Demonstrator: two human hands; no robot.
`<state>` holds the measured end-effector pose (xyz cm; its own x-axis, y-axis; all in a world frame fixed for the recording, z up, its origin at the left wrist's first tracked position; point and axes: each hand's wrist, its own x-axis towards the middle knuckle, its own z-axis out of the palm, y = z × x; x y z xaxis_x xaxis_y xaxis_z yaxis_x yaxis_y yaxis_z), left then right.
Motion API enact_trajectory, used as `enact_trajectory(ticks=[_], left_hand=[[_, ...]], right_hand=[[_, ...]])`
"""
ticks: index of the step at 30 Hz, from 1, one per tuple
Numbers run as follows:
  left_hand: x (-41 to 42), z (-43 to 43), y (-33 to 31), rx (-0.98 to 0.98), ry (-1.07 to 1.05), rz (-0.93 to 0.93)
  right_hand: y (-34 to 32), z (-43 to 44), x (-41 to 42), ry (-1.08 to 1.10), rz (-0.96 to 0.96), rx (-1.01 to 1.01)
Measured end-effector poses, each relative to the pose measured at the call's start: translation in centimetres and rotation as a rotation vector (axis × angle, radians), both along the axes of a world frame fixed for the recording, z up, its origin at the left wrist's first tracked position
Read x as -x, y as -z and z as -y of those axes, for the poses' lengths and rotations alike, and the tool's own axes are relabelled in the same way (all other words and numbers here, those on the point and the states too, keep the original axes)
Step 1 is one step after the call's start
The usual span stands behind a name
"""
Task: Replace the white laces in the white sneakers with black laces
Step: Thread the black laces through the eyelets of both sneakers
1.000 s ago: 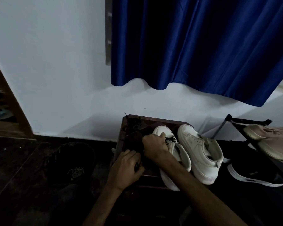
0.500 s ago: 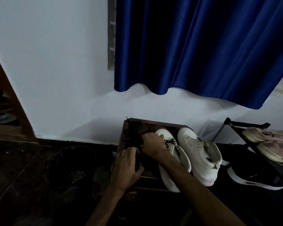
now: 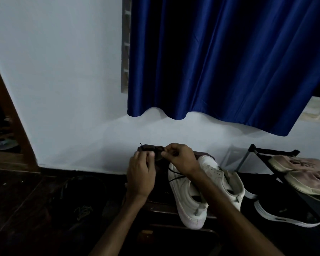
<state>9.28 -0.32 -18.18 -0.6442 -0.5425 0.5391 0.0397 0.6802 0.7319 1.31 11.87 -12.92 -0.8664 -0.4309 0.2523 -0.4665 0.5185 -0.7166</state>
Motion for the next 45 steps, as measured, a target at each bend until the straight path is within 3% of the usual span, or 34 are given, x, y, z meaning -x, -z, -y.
enact_trajectory(ticks=[6,10,16,19,23,26,29,34,41,45], left_hand=[[3.2,0.6,-4.3,-0.506,0.238,0.315],[3.7,1.1,-5.3,-0.877,0.399,0.238],[4.2,1.9,-6.7,-0.962,0.516,0.069],[4.0,1.4,-6.5,-0.917,0.627,0.061],[4.2,-1.2,-5.3,-0.787,0.602,0.24],[4.4,-3.7,-4.2,-0.763,0.634,0.359],[4.5,-5.5,-2.9,-0.574,0.651,0.356],[4.7,-6.6,-1.2,-0.248,0.604,0.329],[4.8,-6.3,-0.9,-0.168,0.614,0.353],[4.8,-6.4,-1.1,-0.129,0.603,0.399]], right_hand=[[-0.6,-0.6,-0.4,-0.095,-0.172,-0.071],[-0.6,-0.6,-0.6,-0.137,-0.229,-0.156],[-2.2,-3.0,-0.6,0.0,-0.078,-0.118],[-2.1,-6.8,-1.1,0.103,-0.05,-0.293],[-1.7,-10.6,-3.6,0.114,0.079,-0.399],[-1.5,-10.8,-4.4,0.125,0.012,-0.398],[-0.5,-10.3,-4.0,0.193,-0.107,-0.491],[1.2,-11.3,-2.9,0.21,-0.03,-0.298],[1.9,-11.9,-1.9,0.194,0.196,-0.109],[2.0,-11.9,-1.9,0.194,0.204,-0.088]])
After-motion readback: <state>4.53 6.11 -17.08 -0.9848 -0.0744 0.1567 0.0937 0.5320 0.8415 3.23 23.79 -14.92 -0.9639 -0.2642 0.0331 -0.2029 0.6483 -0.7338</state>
